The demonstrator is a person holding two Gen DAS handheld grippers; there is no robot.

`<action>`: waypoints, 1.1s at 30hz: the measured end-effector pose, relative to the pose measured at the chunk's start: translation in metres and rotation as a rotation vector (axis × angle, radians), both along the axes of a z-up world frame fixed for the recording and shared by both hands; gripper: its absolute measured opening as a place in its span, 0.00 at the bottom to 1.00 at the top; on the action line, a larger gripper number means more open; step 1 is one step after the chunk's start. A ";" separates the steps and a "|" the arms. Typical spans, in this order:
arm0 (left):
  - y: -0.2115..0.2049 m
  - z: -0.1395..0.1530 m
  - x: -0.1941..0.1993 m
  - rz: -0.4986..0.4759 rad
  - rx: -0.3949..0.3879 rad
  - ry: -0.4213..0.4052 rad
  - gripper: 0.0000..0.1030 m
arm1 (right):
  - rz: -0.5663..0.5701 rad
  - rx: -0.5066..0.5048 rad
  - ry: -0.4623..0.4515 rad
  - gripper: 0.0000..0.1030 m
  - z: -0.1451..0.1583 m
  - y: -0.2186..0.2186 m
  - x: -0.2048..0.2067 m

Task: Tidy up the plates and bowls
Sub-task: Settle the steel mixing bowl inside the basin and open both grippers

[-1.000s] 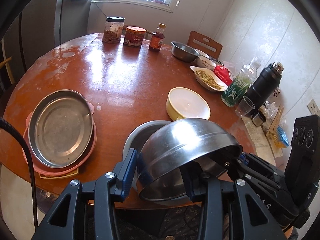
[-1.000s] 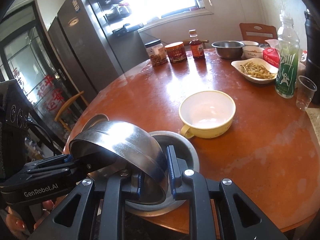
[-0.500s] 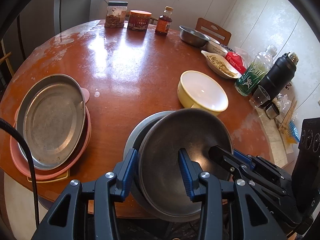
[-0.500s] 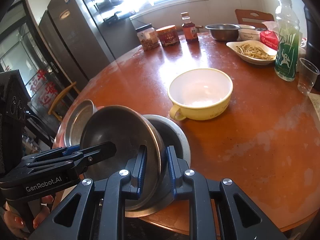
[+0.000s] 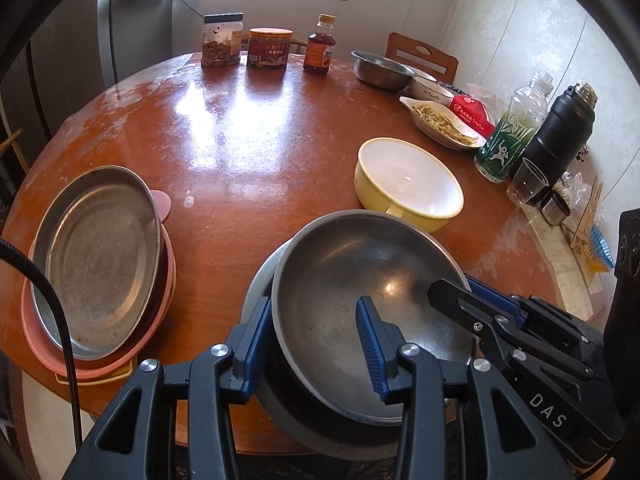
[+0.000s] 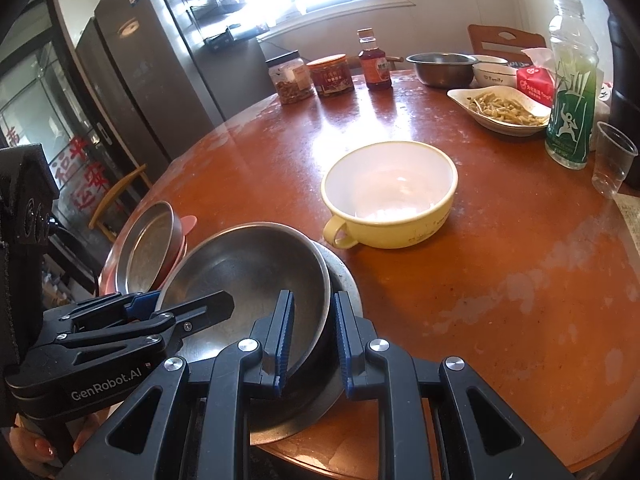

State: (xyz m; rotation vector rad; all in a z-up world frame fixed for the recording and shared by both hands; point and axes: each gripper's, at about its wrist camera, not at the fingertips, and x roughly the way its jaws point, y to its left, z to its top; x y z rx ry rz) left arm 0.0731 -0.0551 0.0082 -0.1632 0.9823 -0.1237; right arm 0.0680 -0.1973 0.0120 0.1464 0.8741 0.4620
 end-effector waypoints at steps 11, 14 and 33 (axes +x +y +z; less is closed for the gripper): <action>-0.005 0.000 -0.002 -0.015 0.042 -0.022 0.41 | -0.012 0.010 -0.008 0.20 0.000 -0.001 0.000; -0.007 0.002 -0.005 -0.018 0.060 -0.035 0.41 | -0.012 0.001 -0.019 0.20 0.000 0.000 -0.001; -0.012 0.018 -0.014 -0.024 0.097 -0.097 0.46 | -0.053 0.024 -0.058 0.44 0.014 -0.015 -0.006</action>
